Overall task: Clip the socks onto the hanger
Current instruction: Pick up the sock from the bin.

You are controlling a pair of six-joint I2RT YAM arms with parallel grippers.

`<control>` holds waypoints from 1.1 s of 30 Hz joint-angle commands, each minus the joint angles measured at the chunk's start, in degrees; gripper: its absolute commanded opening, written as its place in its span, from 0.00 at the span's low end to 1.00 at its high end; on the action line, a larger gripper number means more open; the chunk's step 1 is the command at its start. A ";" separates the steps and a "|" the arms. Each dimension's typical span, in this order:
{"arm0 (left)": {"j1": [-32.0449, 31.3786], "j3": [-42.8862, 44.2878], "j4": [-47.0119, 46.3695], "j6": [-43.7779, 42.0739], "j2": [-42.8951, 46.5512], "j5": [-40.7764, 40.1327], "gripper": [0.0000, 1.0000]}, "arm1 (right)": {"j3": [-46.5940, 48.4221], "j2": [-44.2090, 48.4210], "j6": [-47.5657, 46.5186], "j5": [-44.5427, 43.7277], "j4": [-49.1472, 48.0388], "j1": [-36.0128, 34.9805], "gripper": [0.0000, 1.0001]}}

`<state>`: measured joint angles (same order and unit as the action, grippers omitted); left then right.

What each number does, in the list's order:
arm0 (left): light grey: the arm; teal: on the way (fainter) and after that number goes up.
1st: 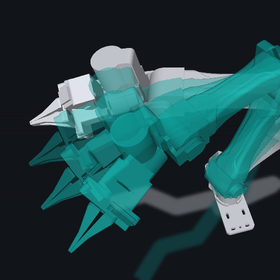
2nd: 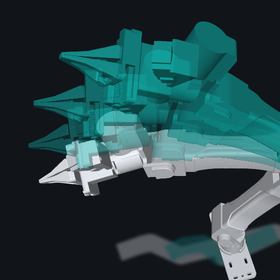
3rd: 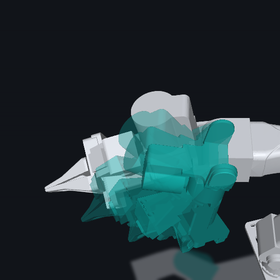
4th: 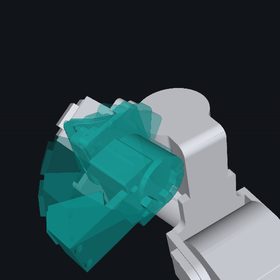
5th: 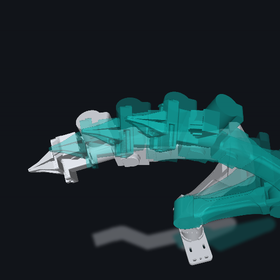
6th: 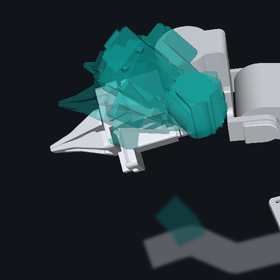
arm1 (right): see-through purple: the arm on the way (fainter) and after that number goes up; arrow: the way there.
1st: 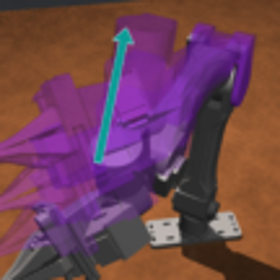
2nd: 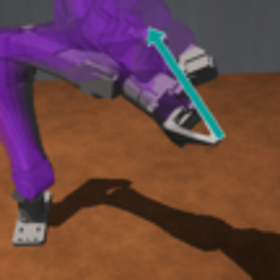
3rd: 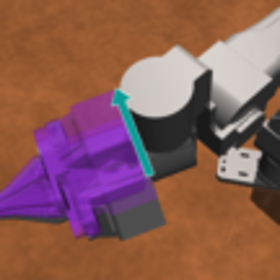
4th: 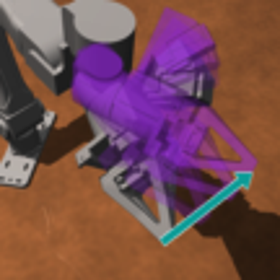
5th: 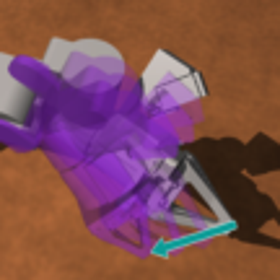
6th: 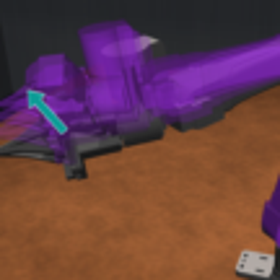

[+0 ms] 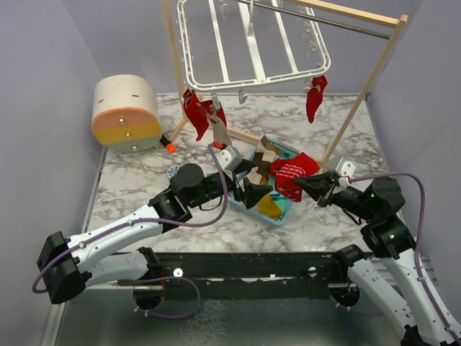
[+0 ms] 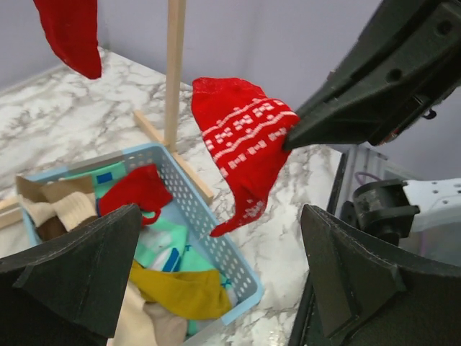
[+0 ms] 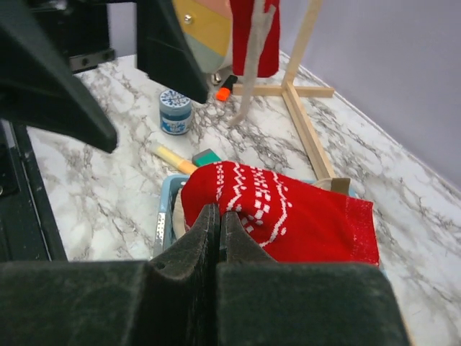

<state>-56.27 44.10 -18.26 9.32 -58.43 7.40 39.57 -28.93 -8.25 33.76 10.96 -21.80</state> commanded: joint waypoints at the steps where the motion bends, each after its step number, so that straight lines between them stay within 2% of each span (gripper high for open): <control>1: 5.76 2.84 -5.22 14.32 -3.71 11.48 0.99 | 4.37 0.63 -10.50 6.62 10.21 -0.76 0.01; 5: 11.69 4.92 -11.66 28.50 -9.05 23.19 0.99 | 6.46 1.33 -12.37 6.47 12.78 -1.57 0.01; 10: 12.58 9.29 -19.43 39.47 -16.09 35.20 0.99 | 5.90 2.45 -10.12 7.53 9.47 -1.58 0.01; 14: 12.59 11.27 -27.00 47.75 -20.83 41.73 0.99 | 5.23 3.12 -8.88 8.38 7.54 -1.58 0.01; 19: 12.30 12.34 -37.19 57.39 -25.89 46.13 0.96 | 4.77 3.24 -8.03 8.98 5.51 -1.58 0.01; 29: 10.56 12.31 -38.08 59.11 -29.06 49.06 0.94 | 6.62 0.48 -6.06 11.09 0.47 -1.58 0.01; 33: 9.98 13.50 -38.08 58.53 -29.30 49.18 0.73 | 6.54 -0.24 -4.95 12.61 -0.03 -1.58 0.01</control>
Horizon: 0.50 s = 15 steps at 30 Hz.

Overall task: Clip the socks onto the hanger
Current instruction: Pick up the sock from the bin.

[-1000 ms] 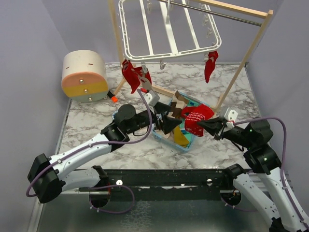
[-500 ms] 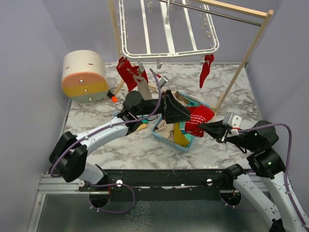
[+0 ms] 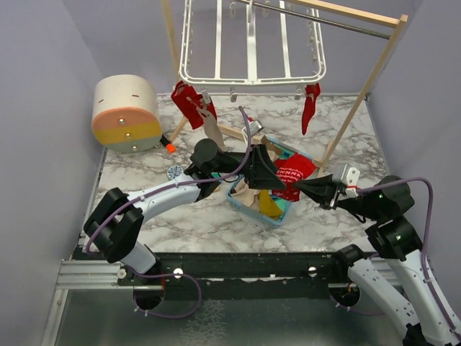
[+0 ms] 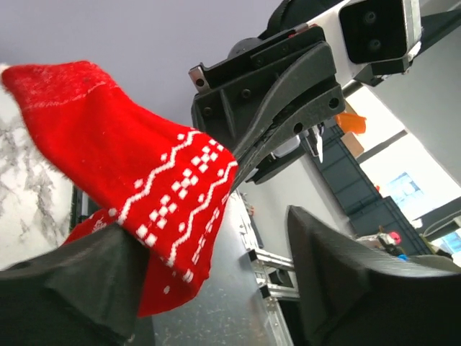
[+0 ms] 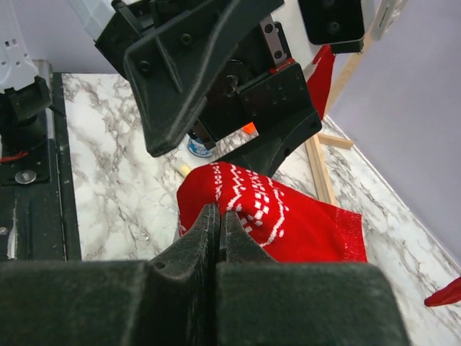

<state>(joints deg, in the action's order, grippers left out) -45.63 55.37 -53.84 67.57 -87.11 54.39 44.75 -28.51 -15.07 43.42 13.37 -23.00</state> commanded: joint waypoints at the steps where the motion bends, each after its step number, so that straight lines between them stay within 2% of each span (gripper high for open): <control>1: -0.71 2.54 -2.49 -0.13 -0.53 2.09 0.66 | 1.27 -0.62 1.89 3.03 -2.05 -0.37 0.01; 2: -0.77 2.81 -2.49 -0.56 -0.25 1.96 0.59 | 1.16 -0.55 1.77 3.07 -1.67 -0.37 0.01; 6: -0.72 2.51 -2.49 -2.97 0.80 0.34 0.22 | 0.67 0.09 1.71 3.25 0.45 -0.37 0.01; 9: -0.66 1.37 -2.49 -4.85 1.76 -1.03 0.01 | 0.64 0.81 1.67 3.46 2.46 -0.37 0.01; 13: -0.68 -0.93 -2.49 -9.69 4.56 -4.12 0.00 | 1.35 1.07 1.85 4.82 5.82 -0.37 0.03; 14: -0.70 -1.76 -2.49 -12.06 5.80 -4.73 0.00 | 1.53 1.03 2.63 5.03 6.48 -0.37 0.14; 15: -0.69 -2.73 -2.49 -15.14 7.13 -5.19 0.00 | 1.75 1.04 3.95 4.86 6.95 -0.37 0.30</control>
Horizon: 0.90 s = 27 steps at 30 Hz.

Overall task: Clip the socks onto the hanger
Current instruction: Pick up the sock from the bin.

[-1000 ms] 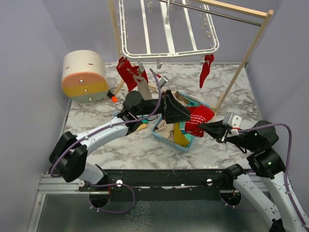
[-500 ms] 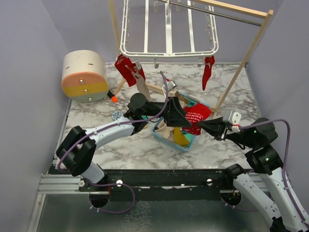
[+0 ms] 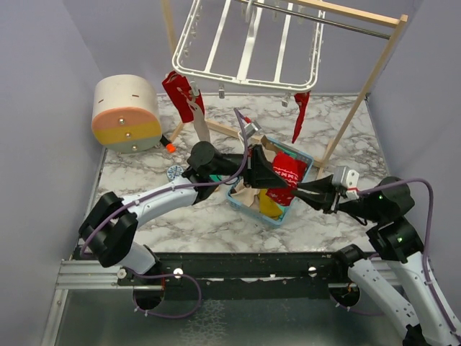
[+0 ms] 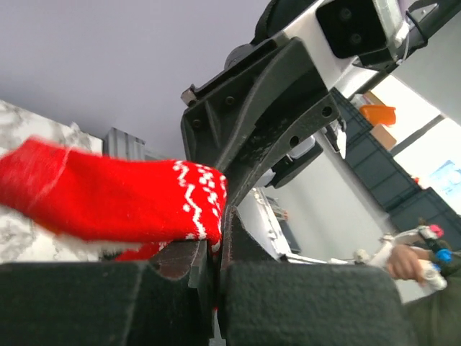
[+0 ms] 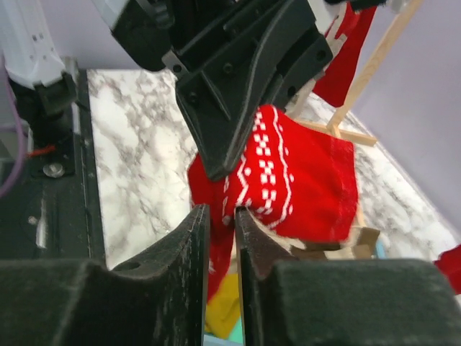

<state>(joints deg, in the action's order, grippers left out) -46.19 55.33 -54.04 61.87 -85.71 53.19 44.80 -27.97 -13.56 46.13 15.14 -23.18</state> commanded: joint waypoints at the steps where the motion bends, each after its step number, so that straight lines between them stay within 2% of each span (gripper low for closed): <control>1: -0.10 -3.74 -2.23 -12.68 7.24 -4.31 0.00 | 1.96 0.42 4.22 1.53 5.60 -0.20 0.42; 2: -0.12 -5.09 -1.78 -17.13 9.14 -4.58 0.00 | 2.42 0.31 6.04 0.68 5.96 -0.20 0.52; 4: -0.10 -7.82 0.62 -27.33 13.25 -5.39 0.00 | 3.05 0.18 10.76 -1.09 5.89 -0.20 0.63; 7: -0.21 -12.20 3.63 -40.49 19.20 -5.10 0.00 | 2.51 -0.14 21.27 -3.40 2.53 -0.20 0.69; 10: -0.30 -16.07 6.47 -52.15 24.23 -4.01 0.00 | 0.90 -0.89 32.96 -3.96 -5.14 -0.20 0.72; 17: -0.84 -18.14 21.74 -79.00 32.23 -0.61 0.00 | -2.80 -9.78 62.14 1.07 -25.43 -0.21 0.75; 19: -1.30 -17.39 26.64 -83.61 33.47 -1.62 0.00 | -2.84 -11.74 65.90 2.11 -29.89 -0.20 0.76; 24: -4.00 -14.49 35.08 -91.44 33.50 -3.14 0.00 | 0.03 -19.20 67.68 6.17 -31.48 -0.20 0.78; 27: -6.09 -12.07 41.03 -96.76 32.60 -5.50 0.00 | -0.90 -22.43 71.05 8.68 -37.07 -0.23 0.78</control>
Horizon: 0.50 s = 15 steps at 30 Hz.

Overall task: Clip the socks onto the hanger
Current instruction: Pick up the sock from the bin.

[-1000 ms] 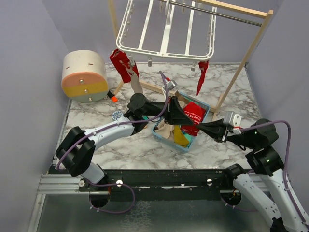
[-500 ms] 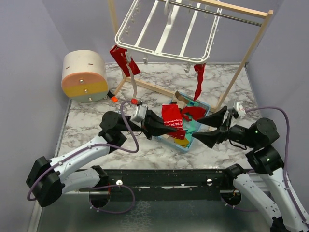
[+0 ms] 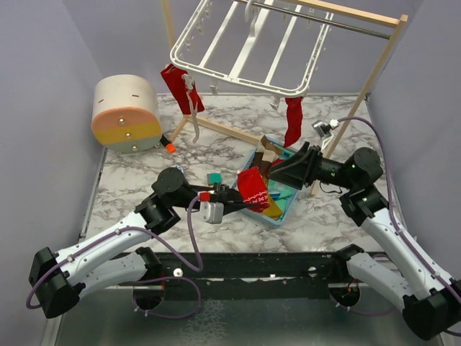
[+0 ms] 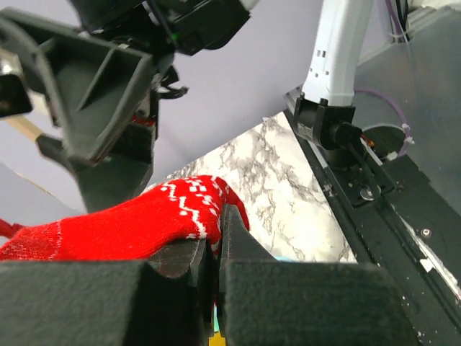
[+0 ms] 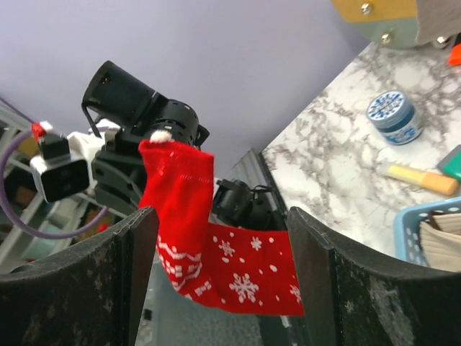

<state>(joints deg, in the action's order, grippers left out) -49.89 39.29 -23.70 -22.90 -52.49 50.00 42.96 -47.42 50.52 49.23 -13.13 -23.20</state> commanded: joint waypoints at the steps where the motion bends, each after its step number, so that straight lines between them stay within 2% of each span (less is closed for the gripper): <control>1: -3.01 4.64 12.33 -13.20 -0.96 -2.91 0.00 | 0.99 -3.36 7.37 5.82 -9.80 -0.26 0.77; 7: -4.91 5.35 13.56 -14.57 -1.89 -3.80 0.00 | 5.56 -5.45 -0.51 6.51 -0.18 -1.00 0.74; 12: -5.36 5.45 13.42 -14.89 -2.59 -4.84 0.00 | 3.56 -4.47 1.31 9.31 -3.70 -1.23 0.59; 15: -5.39 5.38 13.10 -14.90 -2.54 -5.29 0.00 | 3.22 -3.81 1.38 11.01 -4.32 -1.23 0.56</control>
<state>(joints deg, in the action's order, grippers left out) -54.89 43.38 -10.76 -36.05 -55.02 46.11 46.63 -52.42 51.96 55.77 -15.90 -24.05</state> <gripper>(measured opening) 0.038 0.574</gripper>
